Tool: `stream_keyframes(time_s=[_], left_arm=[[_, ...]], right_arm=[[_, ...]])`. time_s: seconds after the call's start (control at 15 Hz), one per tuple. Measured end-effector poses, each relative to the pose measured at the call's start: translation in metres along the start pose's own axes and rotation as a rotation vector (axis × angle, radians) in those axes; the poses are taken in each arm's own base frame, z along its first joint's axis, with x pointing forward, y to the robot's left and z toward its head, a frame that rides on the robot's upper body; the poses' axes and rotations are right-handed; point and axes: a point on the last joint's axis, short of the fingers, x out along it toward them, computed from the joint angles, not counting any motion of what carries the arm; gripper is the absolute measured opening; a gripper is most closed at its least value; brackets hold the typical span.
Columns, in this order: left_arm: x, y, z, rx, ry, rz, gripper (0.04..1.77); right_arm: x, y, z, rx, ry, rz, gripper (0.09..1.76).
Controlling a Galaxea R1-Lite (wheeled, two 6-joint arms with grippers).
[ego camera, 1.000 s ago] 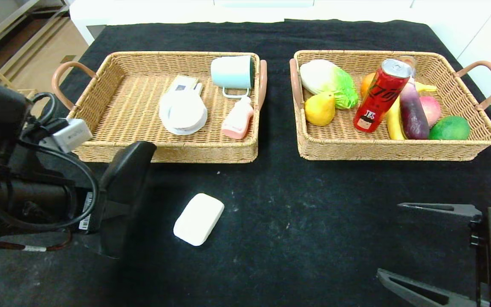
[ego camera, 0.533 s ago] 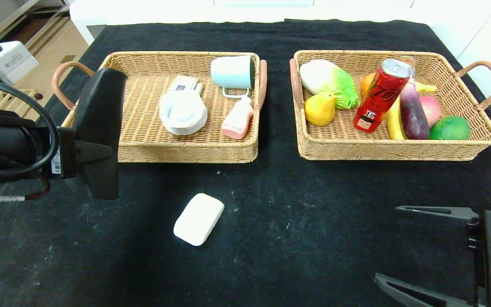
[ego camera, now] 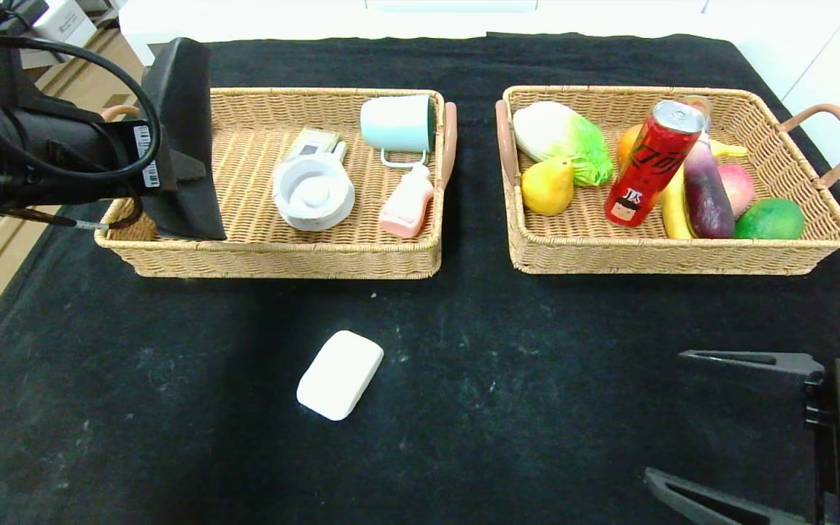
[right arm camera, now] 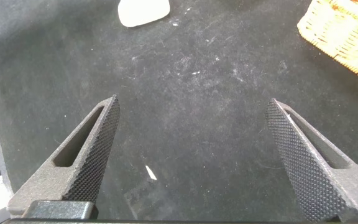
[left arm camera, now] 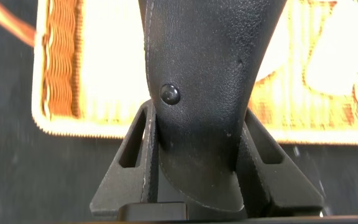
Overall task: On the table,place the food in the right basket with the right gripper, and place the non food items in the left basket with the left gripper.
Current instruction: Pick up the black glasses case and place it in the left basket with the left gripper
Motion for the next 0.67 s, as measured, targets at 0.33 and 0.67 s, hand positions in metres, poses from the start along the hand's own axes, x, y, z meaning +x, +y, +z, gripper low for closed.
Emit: stream_keyframes(time_s=[0.33,0.67], left_arm=[[0.037,0.001,0.013,-0.021,-0.067,0.023,0.76],[0.063,0.005,0.02,-0.034,-0.108,0.038,0.76]], right_arm=[[-0.001,0.001,0.0,-0.002,-0.002,0.003,1.71],[-0.001,0.001,0.0,-0.003,-0.003,0.007,1.71]])
